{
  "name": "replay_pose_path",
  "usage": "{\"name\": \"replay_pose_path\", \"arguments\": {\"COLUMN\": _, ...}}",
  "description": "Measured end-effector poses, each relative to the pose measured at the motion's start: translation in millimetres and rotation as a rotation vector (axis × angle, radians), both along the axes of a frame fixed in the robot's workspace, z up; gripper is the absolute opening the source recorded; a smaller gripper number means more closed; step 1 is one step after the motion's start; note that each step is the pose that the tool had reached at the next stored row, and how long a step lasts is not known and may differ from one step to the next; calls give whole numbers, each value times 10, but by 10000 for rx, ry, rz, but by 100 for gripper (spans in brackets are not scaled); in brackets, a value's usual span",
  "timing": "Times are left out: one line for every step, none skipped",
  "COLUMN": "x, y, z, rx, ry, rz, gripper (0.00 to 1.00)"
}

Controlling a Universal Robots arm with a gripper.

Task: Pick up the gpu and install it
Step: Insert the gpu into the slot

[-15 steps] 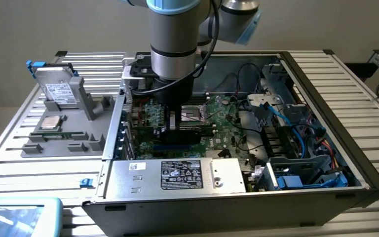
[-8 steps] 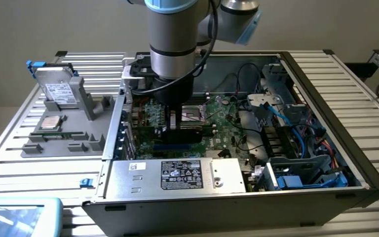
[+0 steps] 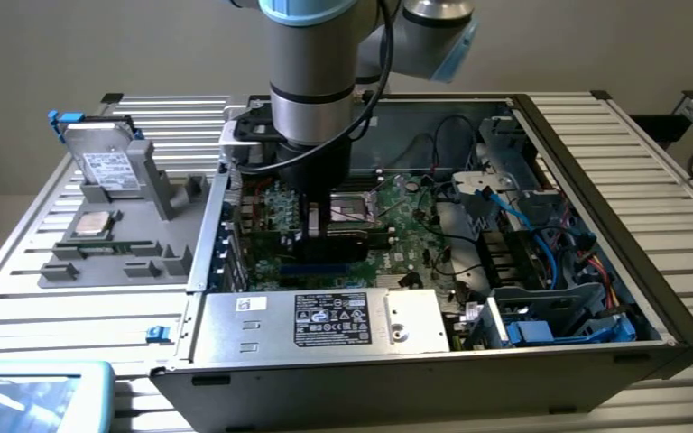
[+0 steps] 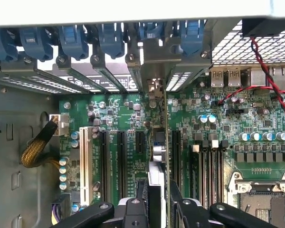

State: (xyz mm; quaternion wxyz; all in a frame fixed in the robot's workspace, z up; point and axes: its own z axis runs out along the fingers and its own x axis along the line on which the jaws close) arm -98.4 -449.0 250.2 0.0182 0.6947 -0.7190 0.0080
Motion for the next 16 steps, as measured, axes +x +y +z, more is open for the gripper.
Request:
{"name": "replay_pose_path", "arguments": {"x": 0, "y": 0, "z": 0, "rx": -1, "ry": 0, "rz": 1, "gripper": 28}}
{"name": "replay_pose_path", "arguments": {"x": 0, "y": 0, "z": 0, "rx": -1, "ry": -1, "rz": 1, "gripper": 28}}
{"name": "replay_pose_path", "arguments": {"x": -2, "y": 0, "z": -2, "rx": -1, "ry": -1, "rz": 0, "gripper": 28}}
{"name": "replay_pose_path", "arguments": {"x": -4, "y": -1, "z": -3, "rx": -1, "ry": -1, "rz": 0, "gripper": 28}}
{"name": "replay_pose_path", "arguments": {"x": -5, "y": -1, "z": -5, "rx": -2, "ry": -1, "rz": 0, "gripper": 28}}
{"name": "replay_pose_path", "arguments": {"x": -5, "y": -1, "z": -10, "rx": 1, "ry": -3, "rz": 1, "gripper": 28}}
{"name": "replay_pose_path", "arguments": {"x": -6, "y": -1, "z": -12, "rx": -1, "ry": -2, "rz": 1, "gripper": 28}}
{"name": "replay_pose_path", "arguments": {"x": -7, "y": -1, "z": -13, "rx": -2, "ry": -2, "rz": 0, "gripper": 28}}
{"name": "replay_pose_path", "arguments": {"x": -6, "y": -1, "z": -13, "rx": -3, "ry": -1, "rz": 0, "gripper": 28}}
{"name": "replay_pose_path", "arguments": {"x": -6, "y": 0, "z": -14, "rx": -2, "ry": -1, "rz": 0, "gripper": 28}}
{"name": "replay_pose_path", "arguments": {"x": -7, "y": 0, "z": -15, "rx": -1, "ry": -2, "rz": 0, "gripper": 28}}
{"name": "replay_pose_path", "arguments": {"x": -7, "y": 0, "z": -18, "rx": 1, "ry": -3, "rz": 0, "gripper": 28}}
{"name": "replay_pose_path", "arguments": {"x": -10, "y": 0, "z": -22, "rx": 2, "ry": -5, "rz": 0, "gripper": 28}}
{"name": "replay_pose_path", "arguments": {"x": -13, "y": 0, "z": -23, "rx": 0, "ry": -5, "rz": 0, "gripper": 28}}
{"name": "replay_pose_path", "arguments": {"x": -13, "y": 0, "z": -24, "rx": -1, "ry": -2, "rz": 0, "gripper": 28}}
{"name": "replay_pose_path", "arguments": {"x": -13, "y": 0, "z": -24, "rx": -3, "ry": -2, "rz": 1, "gripper": 28}}
